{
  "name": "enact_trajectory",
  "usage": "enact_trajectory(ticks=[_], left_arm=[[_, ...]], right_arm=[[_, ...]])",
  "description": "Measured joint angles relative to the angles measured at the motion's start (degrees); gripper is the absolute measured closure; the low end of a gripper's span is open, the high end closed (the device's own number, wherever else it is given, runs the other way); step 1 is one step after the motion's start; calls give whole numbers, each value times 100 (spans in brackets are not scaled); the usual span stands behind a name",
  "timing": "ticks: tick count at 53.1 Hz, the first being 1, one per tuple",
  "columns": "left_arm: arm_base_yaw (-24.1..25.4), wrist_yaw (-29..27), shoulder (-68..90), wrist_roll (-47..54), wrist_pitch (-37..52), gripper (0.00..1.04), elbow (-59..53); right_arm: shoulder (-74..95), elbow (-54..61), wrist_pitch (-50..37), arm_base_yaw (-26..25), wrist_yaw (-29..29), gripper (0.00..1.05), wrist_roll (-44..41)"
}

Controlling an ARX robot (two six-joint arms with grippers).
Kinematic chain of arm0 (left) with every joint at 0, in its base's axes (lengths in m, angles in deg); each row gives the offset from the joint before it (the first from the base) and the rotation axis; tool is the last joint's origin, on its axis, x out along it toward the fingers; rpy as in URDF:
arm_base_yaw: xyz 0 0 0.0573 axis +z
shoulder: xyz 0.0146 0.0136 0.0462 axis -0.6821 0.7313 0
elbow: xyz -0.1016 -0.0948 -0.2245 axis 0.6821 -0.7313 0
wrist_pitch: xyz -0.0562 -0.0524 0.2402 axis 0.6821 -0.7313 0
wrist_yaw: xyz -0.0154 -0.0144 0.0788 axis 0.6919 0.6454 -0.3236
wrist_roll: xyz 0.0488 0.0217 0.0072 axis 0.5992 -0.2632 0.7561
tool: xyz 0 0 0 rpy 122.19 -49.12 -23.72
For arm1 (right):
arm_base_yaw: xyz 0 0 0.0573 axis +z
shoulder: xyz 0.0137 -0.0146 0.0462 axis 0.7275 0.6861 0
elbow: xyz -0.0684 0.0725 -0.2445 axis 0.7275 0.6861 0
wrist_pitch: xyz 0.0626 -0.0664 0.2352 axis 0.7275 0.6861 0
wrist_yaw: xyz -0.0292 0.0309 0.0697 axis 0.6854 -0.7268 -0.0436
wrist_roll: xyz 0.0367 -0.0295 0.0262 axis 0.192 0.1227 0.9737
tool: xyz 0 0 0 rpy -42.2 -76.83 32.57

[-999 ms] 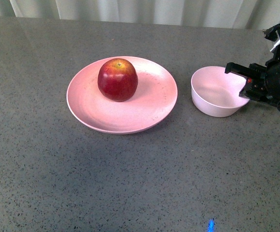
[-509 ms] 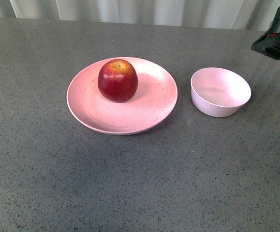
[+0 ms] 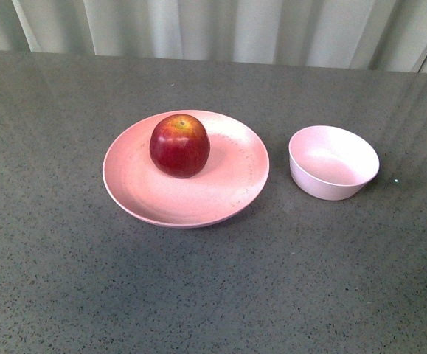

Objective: Move apple from plate to bowl

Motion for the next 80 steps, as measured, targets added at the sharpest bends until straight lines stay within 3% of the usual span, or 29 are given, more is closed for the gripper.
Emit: enact_trajectory(ticks=[16, 46, 80], left_arm=[[0, -2, 0, 2, 0, 9, 0], [0, 0, 0, 2, 0, 9, 0], [0, 0, 0, 2, 0, 9, 0]], right_arm=[[-1215, 820, 450, -101, 2, 103, -160], [-3644, 1528, 2175, -101, -2, 103, -168], [-6004, 1541, 4308, -101, -2, 103, -168]])
